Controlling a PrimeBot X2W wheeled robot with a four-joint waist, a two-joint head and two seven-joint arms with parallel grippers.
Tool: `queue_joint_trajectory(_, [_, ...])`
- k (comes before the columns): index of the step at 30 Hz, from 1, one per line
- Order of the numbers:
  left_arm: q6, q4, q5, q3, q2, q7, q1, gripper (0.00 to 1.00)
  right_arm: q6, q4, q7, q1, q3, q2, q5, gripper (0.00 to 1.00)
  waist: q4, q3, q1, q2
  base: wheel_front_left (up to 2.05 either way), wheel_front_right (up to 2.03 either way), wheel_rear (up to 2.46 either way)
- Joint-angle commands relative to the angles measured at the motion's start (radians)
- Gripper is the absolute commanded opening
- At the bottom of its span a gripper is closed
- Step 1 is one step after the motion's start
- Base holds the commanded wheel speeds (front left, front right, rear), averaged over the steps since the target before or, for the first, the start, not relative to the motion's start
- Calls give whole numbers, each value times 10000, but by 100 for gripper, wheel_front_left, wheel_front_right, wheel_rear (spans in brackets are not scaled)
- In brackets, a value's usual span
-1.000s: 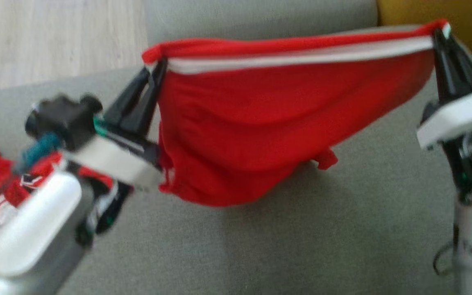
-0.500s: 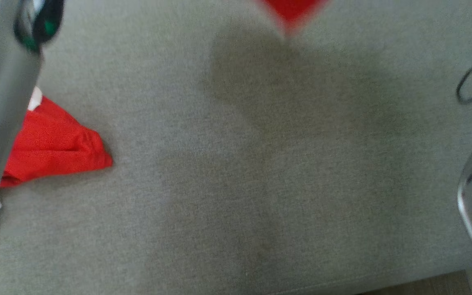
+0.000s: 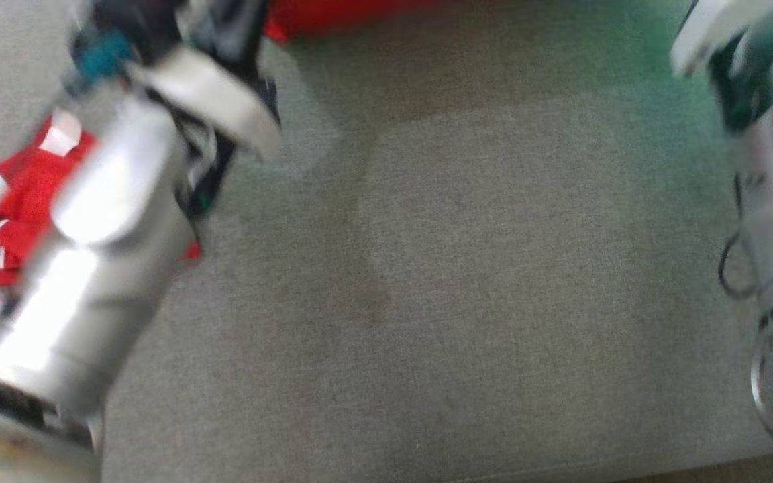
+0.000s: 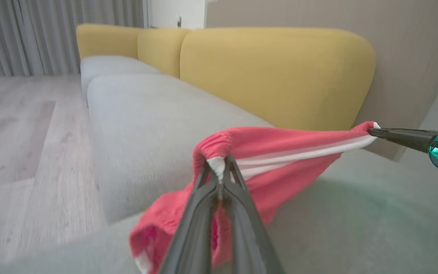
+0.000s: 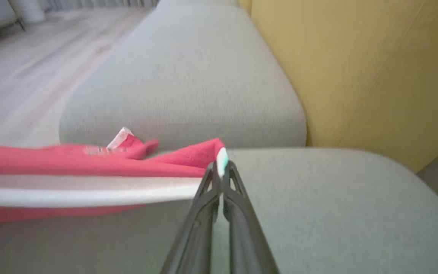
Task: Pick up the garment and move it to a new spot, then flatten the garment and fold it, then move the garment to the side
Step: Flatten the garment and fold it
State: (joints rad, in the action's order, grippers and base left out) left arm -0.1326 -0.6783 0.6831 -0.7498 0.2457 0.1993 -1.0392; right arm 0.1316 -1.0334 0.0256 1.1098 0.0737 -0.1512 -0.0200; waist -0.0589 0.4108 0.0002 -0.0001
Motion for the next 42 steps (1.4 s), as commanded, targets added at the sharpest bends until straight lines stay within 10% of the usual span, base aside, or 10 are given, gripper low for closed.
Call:
queue_joint_trajectory(1, [44, 174, 175, 320, 421, 79, -185, 0, -9, 193, 130, 55, -219, -152, 103, 0, 74, -116, -2, 1, 0, 0, 0])
queue_joint_trajectory(10, [22, 898, 659, -1097, 964, -105, 1936, 0, -9, -509, 1565, -1237, -2612, -1166, 1796, 0, 180, -833, -2, 1, 0, 0, 0])
queue_joint_trajectory(22, [337, 2183, 1021, -1487, 1502, -223, 3639, 0, -9, 1491, 3260, -3335, -5011, -2652, 4968, 0, 59, -2033, -2, 1, 0, 0, 0])
queue_joint_trajectory(42, [1880, 5808, 1269, -2140, 2272, -1045, 6149, 0, -9, 5561, 4411, -7053, -4776, -4692, 6695, 0, -411, -3439, -2, 1, 0, 0, 0])
